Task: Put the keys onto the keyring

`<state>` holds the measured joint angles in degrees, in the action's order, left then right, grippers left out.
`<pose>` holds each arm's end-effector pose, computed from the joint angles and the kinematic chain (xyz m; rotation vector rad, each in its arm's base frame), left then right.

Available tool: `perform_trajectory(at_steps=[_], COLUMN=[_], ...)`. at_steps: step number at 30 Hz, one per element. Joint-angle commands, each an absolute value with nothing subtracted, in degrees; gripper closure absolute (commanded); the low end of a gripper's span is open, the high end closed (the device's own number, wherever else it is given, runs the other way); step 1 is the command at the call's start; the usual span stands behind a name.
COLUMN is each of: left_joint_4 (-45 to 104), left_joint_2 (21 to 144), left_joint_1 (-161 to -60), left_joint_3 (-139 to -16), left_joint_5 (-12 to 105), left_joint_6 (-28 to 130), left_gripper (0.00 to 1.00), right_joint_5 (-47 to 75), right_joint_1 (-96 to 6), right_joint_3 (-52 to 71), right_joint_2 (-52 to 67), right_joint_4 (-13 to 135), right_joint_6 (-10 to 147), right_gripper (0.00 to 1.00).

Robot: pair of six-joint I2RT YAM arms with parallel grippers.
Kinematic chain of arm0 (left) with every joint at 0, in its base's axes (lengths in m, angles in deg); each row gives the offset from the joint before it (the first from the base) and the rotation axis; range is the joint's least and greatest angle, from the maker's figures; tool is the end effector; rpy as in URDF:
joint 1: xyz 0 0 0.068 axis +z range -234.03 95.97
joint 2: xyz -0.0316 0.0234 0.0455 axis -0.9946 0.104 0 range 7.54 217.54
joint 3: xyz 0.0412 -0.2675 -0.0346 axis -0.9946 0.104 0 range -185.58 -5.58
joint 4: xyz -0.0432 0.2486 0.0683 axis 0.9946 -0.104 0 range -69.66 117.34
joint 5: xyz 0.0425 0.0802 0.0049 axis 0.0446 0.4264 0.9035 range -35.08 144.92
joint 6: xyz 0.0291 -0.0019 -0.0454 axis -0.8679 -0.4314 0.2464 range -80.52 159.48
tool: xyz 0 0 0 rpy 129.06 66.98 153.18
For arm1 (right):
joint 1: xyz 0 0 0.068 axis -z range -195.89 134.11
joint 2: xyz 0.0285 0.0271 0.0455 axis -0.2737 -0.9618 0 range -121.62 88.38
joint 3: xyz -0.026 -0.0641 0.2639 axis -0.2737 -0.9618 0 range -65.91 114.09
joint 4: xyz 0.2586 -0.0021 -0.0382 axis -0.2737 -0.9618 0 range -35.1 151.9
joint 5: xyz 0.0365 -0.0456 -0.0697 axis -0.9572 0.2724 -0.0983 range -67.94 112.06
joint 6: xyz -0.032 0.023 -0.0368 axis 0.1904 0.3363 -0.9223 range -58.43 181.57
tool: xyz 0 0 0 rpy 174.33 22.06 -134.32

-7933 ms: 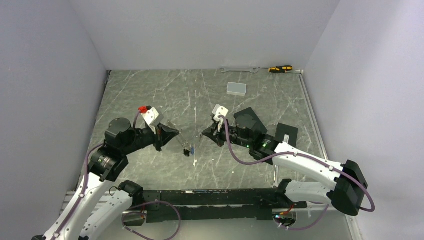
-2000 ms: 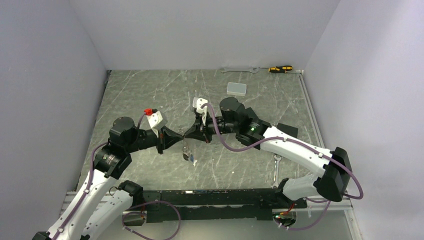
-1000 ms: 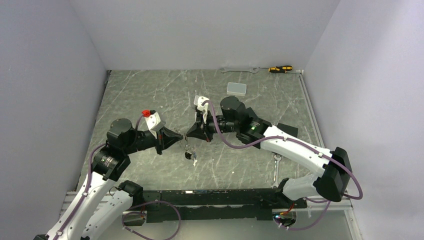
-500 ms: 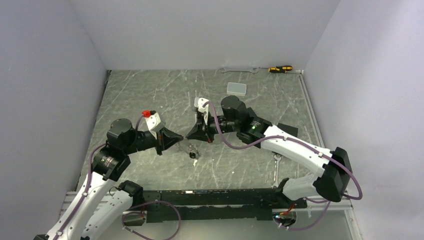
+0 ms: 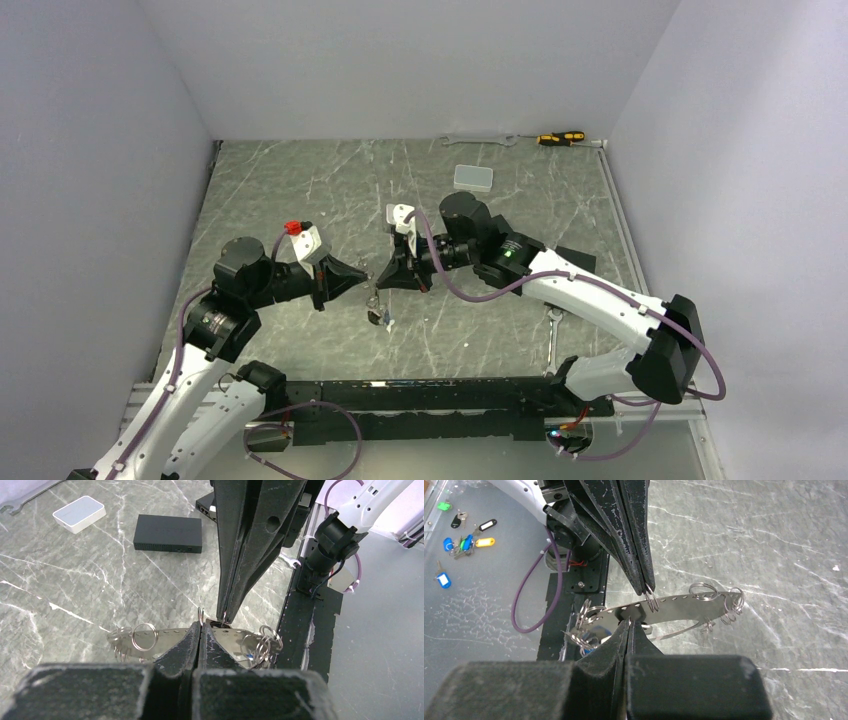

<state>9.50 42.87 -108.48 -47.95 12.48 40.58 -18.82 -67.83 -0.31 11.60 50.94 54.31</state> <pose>0.1164 -0.0794 0.3369 0.8910 1.5760 -0.9680 0.1697 0.2546 0.3438 -1.4177 1.4845 1.1958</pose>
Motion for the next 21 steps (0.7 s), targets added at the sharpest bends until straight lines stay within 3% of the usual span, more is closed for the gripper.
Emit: perform_trajectory(at_steps=[1, 21], left_joint_4=[12.9, 13.2], left_joint_2=[42.2, 42.0], left_joint_1=[-108.6, -108.6], left_joint_3=[-48.1, -48.0], left_joint_5=[10.6, 10.8], left_joint_6=[40.2, 40.3], left_gripper=[1.0, 1.0], right_joint_5=[-16.5, -18.4], right_joint_1=[-67.7, -67.6], right_joint_3=[2.2, 6.5], right_joint_2=[14.0, 10.8], right_joint_4=[53.6, 50.9], right_joint_6=[53.3, 53.8], right_gripper=[1.0, 1.0])
